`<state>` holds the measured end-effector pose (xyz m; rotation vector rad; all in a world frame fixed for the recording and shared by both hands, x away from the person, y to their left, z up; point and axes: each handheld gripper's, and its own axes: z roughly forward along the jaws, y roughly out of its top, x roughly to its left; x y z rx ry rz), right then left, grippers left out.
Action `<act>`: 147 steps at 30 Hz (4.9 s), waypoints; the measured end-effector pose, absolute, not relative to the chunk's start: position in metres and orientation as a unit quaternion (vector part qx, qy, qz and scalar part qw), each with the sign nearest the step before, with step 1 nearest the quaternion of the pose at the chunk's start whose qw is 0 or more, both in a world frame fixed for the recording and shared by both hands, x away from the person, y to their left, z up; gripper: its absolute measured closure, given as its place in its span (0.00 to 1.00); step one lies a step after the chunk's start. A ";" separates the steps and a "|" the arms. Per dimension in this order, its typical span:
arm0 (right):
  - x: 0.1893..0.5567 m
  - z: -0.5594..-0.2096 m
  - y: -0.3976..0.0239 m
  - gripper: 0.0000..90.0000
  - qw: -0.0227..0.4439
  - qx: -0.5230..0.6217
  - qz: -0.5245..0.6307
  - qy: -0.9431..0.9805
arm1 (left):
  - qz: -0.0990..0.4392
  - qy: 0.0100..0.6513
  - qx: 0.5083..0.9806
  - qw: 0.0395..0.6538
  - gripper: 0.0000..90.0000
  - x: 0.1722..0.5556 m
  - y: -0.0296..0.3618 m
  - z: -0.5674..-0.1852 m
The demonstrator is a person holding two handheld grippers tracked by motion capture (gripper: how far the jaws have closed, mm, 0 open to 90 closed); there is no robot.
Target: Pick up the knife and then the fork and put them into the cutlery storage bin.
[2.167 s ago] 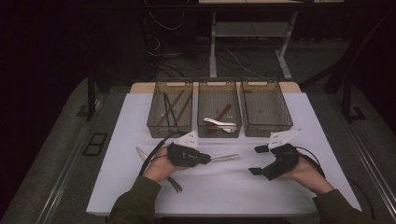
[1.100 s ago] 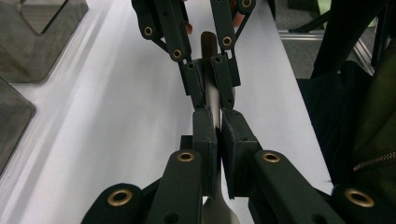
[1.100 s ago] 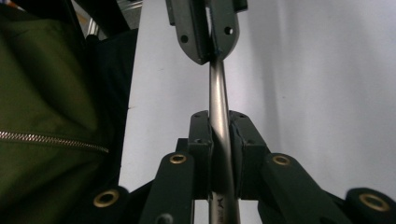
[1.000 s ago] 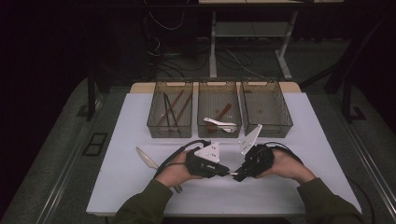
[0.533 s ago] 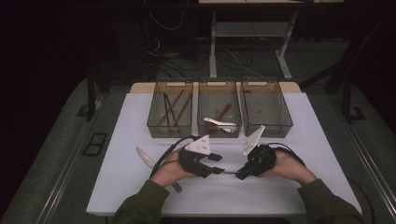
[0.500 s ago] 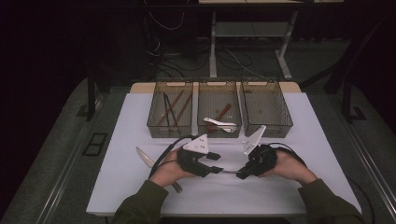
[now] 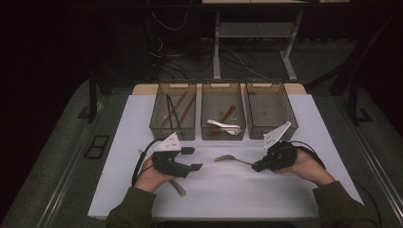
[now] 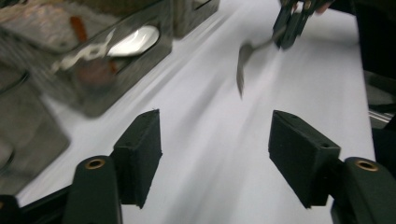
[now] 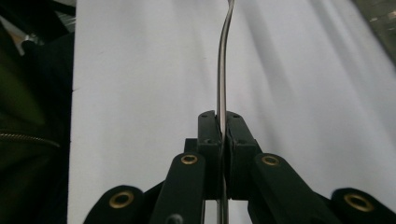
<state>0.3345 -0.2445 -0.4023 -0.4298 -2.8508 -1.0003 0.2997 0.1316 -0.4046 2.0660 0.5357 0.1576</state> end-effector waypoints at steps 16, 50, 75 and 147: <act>0.352 -0.381 -0.271 0.96 -0.001 -0.226 -0.361 -0.905 | 0.098 0.277 0.836 0.462 0.14 0.273 0.156 -0.428; 0.424 -0.348 -0.319 0.96 -0.093 -0.393 -0.361 -0.840 | 0.105 0.294 0.834 0.456 0.00 0.272 0.159 -0.434; 0.463 -0.389 -0.313 0.95 -0.105 -0.468 -0.239 -0.844 | 0.096 0.292 0.835 0.455 0.00 0.271 0.158 -0.435; 0.275 -0.434 -0.292 0.15 -0.143 -0.359 -0.453 -0.803 | 0.043 0.274 0.881 0.382 0.99 0.254 0.174 -0.445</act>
